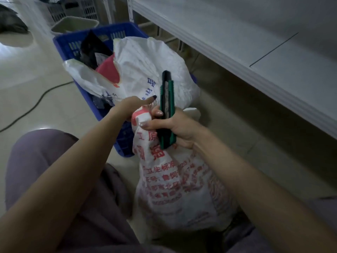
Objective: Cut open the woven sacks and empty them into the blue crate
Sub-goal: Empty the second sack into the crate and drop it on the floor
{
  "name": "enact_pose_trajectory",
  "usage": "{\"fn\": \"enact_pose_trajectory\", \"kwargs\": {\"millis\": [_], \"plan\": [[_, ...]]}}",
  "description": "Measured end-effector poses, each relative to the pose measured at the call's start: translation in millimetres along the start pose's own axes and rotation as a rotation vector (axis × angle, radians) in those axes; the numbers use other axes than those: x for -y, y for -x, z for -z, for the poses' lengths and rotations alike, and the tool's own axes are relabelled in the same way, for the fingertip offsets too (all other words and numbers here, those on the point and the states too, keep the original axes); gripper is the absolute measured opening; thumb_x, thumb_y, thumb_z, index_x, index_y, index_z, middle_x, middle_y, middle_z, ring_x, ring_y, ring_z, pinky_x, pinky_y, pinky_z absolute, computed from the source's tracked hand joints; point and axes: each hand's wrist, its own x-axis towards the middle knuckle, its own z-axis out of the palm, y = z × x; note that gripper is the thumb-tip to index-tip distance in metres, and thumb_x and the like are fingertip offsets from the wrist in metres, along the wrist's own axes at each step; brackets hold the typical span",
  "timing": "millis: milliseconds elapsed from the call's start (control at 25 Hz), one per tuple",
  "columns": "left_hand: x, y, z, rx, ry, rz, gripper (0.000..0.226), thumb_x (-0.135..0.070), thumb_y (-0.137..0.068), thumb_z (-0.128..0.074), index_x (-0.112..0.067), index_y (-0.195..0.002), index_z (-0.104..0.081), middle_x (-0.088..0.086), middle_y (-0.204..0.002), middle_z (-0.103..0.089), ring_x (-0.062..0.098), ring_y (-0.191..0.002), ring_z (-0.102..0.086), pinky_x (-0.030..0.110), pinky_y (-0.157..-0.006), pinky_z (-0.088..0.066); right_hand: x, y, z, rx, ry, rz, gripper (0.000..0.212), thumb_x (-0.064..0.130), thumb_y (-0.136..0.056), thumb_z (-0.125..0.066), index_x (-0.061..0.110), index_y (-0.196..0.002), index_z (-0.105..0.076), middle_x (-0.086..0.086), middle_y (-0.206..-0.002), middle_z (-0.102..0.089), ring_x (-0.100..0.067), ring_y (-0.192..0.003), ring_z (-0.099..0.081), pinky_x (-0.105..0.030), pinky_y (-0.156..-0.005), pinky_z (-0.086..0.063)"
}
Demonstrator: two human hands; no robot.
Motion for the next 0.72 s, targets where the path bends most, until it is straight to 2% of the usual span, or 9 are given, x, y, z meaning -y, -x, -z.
{"fn": "enact_pose_trajectory", "kwargs": {"millis": [80,120,200,240,280,360,480,600,720], "plan": [[-4,13,1,0.066,0.027,-0.024,0.029,-0.023,-0.094,-0.049,-0.01,-0.068,-0.049,-0.001,-0.033,-0.052,0.022,-0.057,-0.048,0.031,-0.057,-0.048,13,4,5,0.029,0.145,-0.059,0.027,0.012,-0.083,-0.069,0.01,-0.063,-0.051,-0.001,-0.065,-0.059,-0.01,-0.063,-0.06,-0.023,-0.067,-0.053],[-5,19,4,0.036,-0.026,-0.052,0.03,-0.019,-0.093,-0.051,-0.007,-0.066,-0.047,0.003,-0.037,-0.05,0.021,-0.053,-0.045,0.025,-0.047,-0.044,19,3,13,-0.055,0.226,-0.07,0.023,0.017,-0.083,-0.07,0.008,-0.067,-0.057,-0.003,-0.065,-0.062,-0.012,-0.06,-0.062,-0.025,-0.065,-0.054],[-3,24,13,-0.09,-0.105,-0.189,0.029,-0.012,-0.09,-0.053,-0.003,-0.063,-0.046,0.008,-0.05,-0.046,0.018,-0.047,-0.04,0.015,-0.034,-0.035,28,-4,35,-0.366,0.402,-0.022,0.023,0.016,-0.081,-0.074,0.012,-0.068,-0.055,-0.001,-0.059,-0.065,-0.013,-0.057,-0.063,-0.028,-0.061,-0.055],[0,24,19,-0.143,-0.041,-0.254,0.026,-0.009,-0.09,-0.051,-0.003,-0.066,-0.047,0.008,-0.054,-0.045,0.017,-0.045,-0.042,0.014,-0.034,-0.034,30,-11,47,-0.513,0.495,0.004,0.029,0.014,-0.08,-0.074,0.015,-0.066,-0.049,0.001,-0.058,-0.062,-0.013,-0.057,-0.062,-0.028,-0.061,-0.053],[4,24,25,-0.157,0.114,-0.293,0.023,-0.006,-0.092,-0.047,-0.004,-0.069,-0.048,0.007,-0.055,-0.046,0.015,-0.042,-0.045,0.015,-0.035,-0.036,29,-17,55,-0.604,0.58,0.007,0.033,0.014,-0.08,-0.075,0.017,-0.067,-0.045,0.001,-0.061,-0.059,-0.013,-0.059,-0.059,-0.028,-0.062,-0.05],[12,30,32,-0.141,0.482,-0.319,0.025,-0.002,-0.095,-0.041,-0.006,-0.071,-0.047,0.003,-0.054,-0.051,0.008,-0.037,-0.051,0.017,-0.039,-0.042,21,-35,64,-0.653,0.669,-0.071,0.027,0.021,-0.079,-0.075,0.016,-0.079,-0.049,-0.001,-0.077,-0.056,-0.015,-0.073,-0.058,-0.029,-0.069,-0.045],[23,36,40,-0.087,0.886,-0.359,0.02,-0.003,-0.097,-0.038,-0.006,-0.083,-0.052,0.003,-0.061,-0.057,0.008,-0.049,-0.06,0.023,-0.052,-0.052,0,-60,62,-0.544,0.748,-0.348,0.054,0.036,-0.078,-0.076,0.006,-0.114,-0.048,-0.008,-0.106,-0.056,-0.023,-0.097,-0.057,-0.031,-0.077,-0.046],[26,30,45,-0.074,1.07,-0.309,0.016,-0.007,-0.096,-0.04,-0.003,-0.093,-0.055,0.009,-0.085,-0.062,0.019,-0.077,-0.064,0.035,-0.077,-0.054,-29,-75,52,-0.486,0.723,-0.384,0.071,0.036,-0.075,-0.078,0.0,-0.128,-0.047,-0.013,-0.114,-0.059,-0.029,-0.107,-0.058,-0.031,-0.077,-0.047],[19,28,46,-0.15,1.105,-0.244,0.018,-0.008,-0.096,-0.041,-0.009,-0.086,-0.056,0.009,-0.087,-0.065,0.02,-0.08,-0.064,0.033,-0.076,-0.054,-47,-91,43,-0.664,0.505,-0.214,0.052,0.02,-0.072,-0.082,0.004,-0.115,-0.058,-0.008,-0.1,-0.062,-0.023,-0.096,-0.061,-0.028,-0.075,-0.047]]}}
